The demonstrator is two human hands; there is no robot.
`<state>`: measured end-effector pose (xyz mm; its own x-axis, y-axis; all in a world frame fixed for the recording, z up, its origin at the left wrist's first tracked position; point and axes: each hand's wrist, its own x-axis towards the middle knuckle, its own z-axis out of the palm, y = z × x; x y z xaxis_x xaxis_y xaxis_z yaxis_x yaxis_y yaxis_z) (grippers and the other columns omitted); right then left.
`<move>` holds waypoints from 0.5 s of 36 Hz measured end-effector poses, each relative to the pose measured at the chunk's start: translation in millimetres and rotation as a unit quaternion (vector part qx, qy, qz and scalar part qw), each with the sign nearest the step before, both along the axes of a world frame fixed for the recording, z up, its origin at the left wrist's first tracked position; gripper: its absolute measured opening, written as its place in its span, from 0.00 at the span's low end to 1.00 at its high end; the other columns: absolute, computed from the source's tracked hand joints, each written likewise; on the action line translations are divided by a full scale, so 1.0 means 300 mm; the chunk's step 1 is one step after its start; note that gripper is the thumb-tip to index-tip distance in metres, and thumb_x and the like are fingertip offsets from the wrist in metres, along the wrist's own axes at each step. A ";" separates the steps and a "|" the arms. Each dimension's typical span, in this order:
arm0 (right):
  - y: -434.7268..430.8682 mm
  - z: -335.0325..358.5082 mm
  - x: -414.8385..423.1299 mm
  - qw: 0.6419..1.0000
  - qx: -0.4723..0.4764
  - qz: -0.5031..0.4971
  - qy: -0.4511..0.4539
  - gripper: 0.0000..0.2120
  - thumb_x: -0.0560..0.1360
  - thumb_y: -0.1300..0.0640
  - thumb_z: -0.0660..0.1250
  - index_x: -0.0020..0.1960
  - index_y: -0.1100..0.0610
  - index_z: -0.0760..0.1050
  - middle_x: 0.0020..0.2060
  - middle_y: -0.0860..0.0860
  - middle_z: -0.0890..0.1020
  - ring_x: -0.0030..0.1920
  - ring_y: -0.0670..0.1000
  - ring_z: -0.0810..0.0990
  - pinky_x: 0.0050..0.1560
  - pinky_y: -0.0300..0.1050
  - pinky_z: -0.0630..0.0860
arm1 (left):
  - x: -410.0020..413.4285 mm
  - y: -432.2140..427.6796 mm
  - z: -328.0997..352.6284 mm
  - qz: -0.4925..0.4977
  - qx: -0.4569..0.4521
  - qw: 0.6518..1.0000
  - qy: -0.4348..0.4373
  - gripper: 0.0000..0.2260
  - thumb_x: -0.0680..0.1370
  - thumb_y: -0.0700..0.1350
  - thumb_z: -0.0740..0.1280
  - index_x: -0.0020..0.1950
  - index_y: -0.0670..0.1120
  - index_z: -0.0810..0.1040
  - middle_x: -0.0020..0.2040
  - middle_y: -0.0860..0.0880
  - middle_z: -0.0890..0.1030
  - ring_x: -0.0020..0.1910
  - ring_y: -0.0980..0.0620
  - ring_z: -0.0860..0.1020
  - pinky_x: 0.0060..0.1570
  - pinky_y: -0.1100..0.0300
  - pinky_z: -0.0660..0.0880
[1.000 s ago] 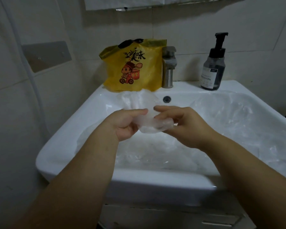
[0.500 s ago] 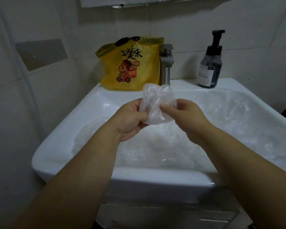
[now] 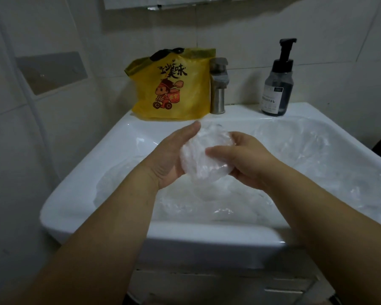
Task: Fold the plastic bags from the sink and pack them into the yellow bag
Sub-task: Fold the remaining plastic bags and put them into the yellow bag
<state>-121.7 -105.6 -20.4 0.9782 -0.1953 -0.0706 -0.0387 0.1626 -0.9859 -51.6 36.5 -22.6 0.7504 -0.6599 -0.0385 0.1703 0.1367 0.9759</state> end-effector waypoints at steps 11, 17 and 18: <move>0.009 -0.013 0.009 0.997 0.026 0.068 0.041 0.14 0.75 0.60 0.69 0.59 0.63 0.75 0.51 0.58 0.83 0.45 0.55 0.83 0.48 0.48 0.81 | 0.026 -0.003 -0.011 0.149 0.009 0.988 -0.025 0.13 0.81 0.42 0.63 0.64 0.39 0.75 0.58 0.40 0.82 0.58 0.43 0.80 0.61 0.49 0.76; -0.019 0.004 0.012 0.994 0.110 -0.006 -0.029 0.06 0.78 0.66 0.63 0.52 0.63 0.77 0.45 0.58 0.84 0.40 0.53 0.84 0.42 0.44 0.83 | 0.011 -0.002 -0.006 0.088 -0.016 0.996 -0.010 0.11 0.80 0.34 0.60 0.60 0.36 0.76 0.55 0.39 0.81 0.53 0.45 0.81 0.55 0.57 0.79; -0.026 0.004 0.012 0.994 0.105 -0.005 -0.029 0.06 0.78 0.66 0.62 0.51 0.62 0.77 0.43 0.57 0.84 0.39 0.52 0.84 0.41 0.43 0.83 | 0.011 0.001 -0.005 0.083 -0.013 0.996 -0.009 0.12 0.79 0.33 0.61 0.61 0.34 0.75 0.54 0.38 0.81 0.51 0.46 0.80 0.52 0.58 0.79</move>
<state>-118.1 -113.3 -19.3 0.9800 -0.1911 -0.0550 0.0189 0.3647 -0.9309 -48.2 36.8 -24.1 0.8500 -0.5268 -0.0090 0.1263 0.1871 0.9742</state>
